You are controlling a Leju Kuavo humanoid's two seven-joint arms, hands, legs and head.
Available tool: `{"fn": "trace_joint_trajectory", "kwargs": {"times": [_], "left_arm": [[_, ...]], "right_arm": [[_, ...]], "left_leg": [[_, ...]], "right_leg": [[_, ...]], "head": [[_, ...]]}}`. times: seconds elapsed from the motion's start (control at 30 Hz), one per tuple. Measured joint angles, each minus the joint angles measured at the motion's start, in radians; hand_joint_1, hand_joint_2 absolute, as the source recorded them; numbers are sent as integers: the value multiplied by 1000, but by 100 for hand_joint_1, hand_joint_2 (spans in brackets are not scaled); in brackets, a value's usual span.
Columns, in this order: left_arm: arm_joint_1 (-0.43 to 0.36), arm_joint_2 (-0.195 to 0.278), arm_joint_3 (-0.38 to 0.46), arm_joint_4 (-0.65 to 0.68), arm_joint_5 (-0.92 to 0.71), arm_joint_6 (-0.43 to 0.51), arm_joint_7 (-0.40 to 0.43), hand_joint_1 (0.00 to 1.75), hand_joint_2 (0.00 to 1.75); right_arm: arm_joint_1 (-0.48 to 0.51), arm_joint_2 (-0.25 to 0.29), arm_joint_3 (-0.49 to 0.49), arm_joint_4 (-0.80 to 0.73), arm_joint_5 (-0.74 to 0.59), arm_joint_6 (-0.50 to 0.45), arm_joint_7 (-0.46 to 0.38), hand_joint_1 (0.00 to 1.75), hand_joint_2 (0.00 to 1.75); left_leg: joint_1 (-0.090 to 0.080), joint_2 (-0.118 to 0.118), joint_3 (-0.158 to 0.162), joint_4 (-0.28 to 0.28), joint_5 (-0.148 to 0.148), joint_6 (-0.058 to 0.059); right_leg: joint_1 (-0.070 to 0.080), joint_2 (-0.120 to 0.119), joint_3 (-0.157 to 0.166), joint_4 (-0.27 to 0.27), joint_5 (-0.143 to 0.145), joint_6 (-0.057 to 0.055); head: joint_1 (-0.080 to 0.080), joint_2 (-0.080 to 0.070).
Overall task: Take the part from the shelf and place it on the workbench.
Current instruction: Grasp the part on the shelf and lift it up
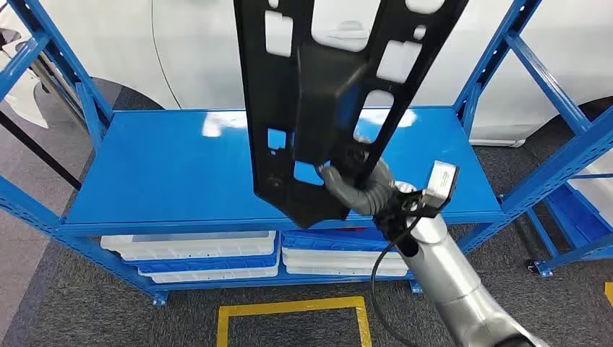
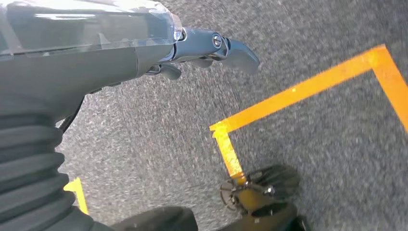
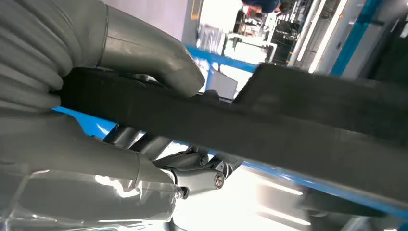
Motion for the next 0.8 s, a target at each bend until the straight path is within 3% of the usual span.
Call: {"fn": "trace_joint_trajectory", "kwargs": {"times": [0.07,0.13,0.2,0.3,0.37,0.47,0.5,0.53,0.57,0.63,0.7,0.8], "left_arm": [[3,0,7,0,9,-1,-5,0,175],[7,-1,16,0,14,3,4,0,175],[7,-1,19,0,7,9,24,0,175],[6,-1,22,0,4,12,34,0,175],[5,-1,23,0,4,12,36,0,175],[5,-1,29,0,17,6,43,0,175],[5,-1,34,0,22,5,49,0,175],[4,-1,37,0,25,5,57,0,175],[4,-1,39,0,25,6,65,0,175],[0,-1,41,0,23,6,74,0,175],[-5,-1,41,0,21,2,76,0,175],[-8,-1,41,0,14,-5,80,0,175]], "right_arm": [[41,0,0,-14,0,-5,0,175,175],[106,0,-2,-39,-2,-13,2,175,175],[149,0,-5,-56,-3,-18,3,175,175],[189,2,-12,-71,-5,-20,6,175,175],[201,3,-17,-79,-5,-19,10,175,175],[213,9,-25,-86,-9,-18,26,175,175],[217,12,-30,-86,-10,-19,34,175,175],[221,16,-36,-86,-11,-19,41,175,175],[222,20,-43,-86,-10,-20,48,175,175],[220,32,-59,-86,-5,-27,59,175,175],[218,46,-77,-88,4,-40,69,175,175],[222,64,-101,-96,19,-52,79,175,175]], "left_leg": [[0,-3,0,2,-2,-1],[-1,-5,1,6,-6,-7],[-4,-5,1,9,-10,-16],[-6,-3,4,6,-13,-32],[-6,-1,-7,39,-40,-42],[-3,0,-86,219,-136,-52],[-2,0,-109,272,-156,-54],[-2,0,-116,291,-157,-55],[-1,0,-102,268,-138,-54],[-1,0,-29,132,-76,-48],[-5,-1,25,29,-39,-39],[-8,-2,27,9,-21,-24]], "right_leg": [[-1,0,27,-57,35,-2],[-1,-1,95,-196,98,-8],[5,0,139,-289,127,-18],[7,3,143,-303,130,-35],[1,3,147,-310,134,-48],[1,0,148,-311,138,-58],[2,0,146,-310,139,-59],[3,-1,145,-307,140,-60],[3,-1,143,-305,140,-60],[3,1,141,-300,140,-57],[6,2,139,-297,142,-49],[7,3,135,-300,153,-28]], "head": [[0,0],[0,0],[0,0],[0,0],[0,0],[0,0],[0,0],[0,0],[0,0],[0,0],[0,0],[0,0]]}}
